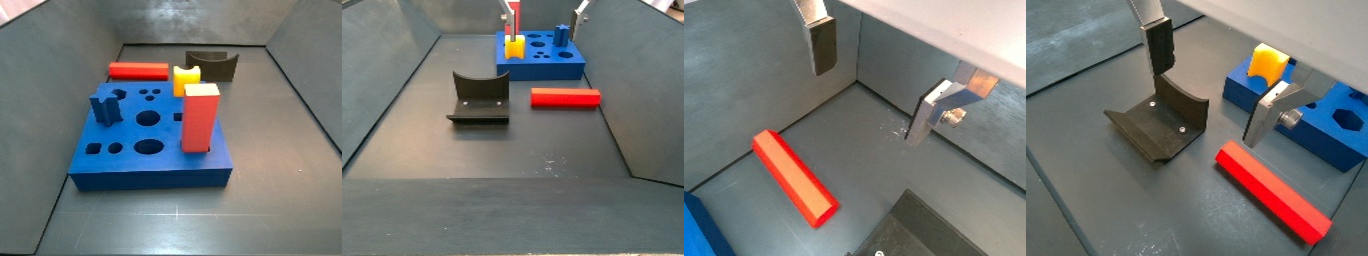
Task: Pick up the hexagon object. Move up. Place the hexagon object on the fixture. Regrasp the hexagon object. Move to above the board. Insert the hexagon object.
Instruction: Pick up the hexagon object.
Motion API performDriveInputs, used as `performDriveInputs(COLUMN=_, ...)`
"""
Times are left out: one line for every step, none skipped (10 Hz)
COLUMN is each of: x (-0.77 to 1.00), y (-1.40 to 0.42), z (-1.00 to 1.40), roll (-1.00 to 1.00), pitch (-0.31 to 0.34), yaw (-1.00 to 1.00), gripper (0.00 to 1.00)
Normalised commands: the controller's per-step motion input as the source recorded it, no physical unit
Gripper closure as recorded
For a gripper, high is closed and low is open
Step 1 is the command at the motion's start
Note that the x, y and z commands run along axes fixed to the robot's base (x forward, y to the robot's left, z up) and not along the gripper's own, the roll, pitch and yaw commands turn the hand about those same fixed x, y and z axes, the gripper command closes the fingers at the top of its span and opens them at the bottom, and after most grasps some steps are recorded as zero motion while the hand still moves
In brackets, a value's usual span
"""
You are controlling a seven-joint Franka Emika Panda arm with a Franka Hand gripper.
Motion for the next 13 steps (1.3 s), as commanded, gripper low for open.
performDriveInputs(x=0.00, y=0.00, z=-0.15, roll=0.00, pitch=-0.050, yaw=-1.00, gripper=0.00)
performDriveInputs(x=0.00, y=0.00, z=-0.20, roll=0.00, pitch=-0.034, yaw=-1.00, gripper=0.00)
performDriveInputs(x=0.00, y=0.00, z=-0.23, roll=0.00, pitch=-0.034, yaw=-1.00, gripper=0.00)
performDriveInputs(x=0.00, y=0.00, z=-0.23, roll=0.00, pitch=-0.034, yaw=-1.00, gripper=0.00)
performDriveInputs(x=0.00, y=0.00, z=-0.24, roll=0.00, pitch=-0.031, yaw=-1.00, gripper=0.00)
performDriveInputs(x=0.00, y=0.00, z=-0.41, roll=0.00, pitch=-0.023, yaw=-1.00, gripper=0.00)
performDriveInputs(x=0.00, y=0.00, z=-0.50, roll=0.00, pitch=-0.026, yaw=-1.00, gripper=0.00)
performDriveInputs(x=0.00, y=0.00, z=-0.60, roll=0.00, pitch=-0.039, yaw=-1.00, gripper=0.00)
performDriveInputs(x=0.00, y=0.00, z=-0.63, roll=-0.01, pitch=-0.066, yaw=-1.00, gripper=0.00)
performDriveInputs(x=0.00, y=0.00, z=-0.62, roll=0.00, pitch=-0.084, yaw=-1.00, gripper=0.00)
performDriveInputs(x=0.00, y=0.00, z=-0.62, roll=0.00, pitch=-0.087, yaw=-1.00, gripper=0.00)
performDriveInputs(x=0.00, y=0.00, z=-0.62, roll=0.00, pitch=-0.089, yaw=-1.00, gripper=0.00)
performDriveInputs(x=0.00, y=-0.06, z=-0.57, roll=0.00, pitch=-0.063, yaw=-1.00, gripper=0.00)
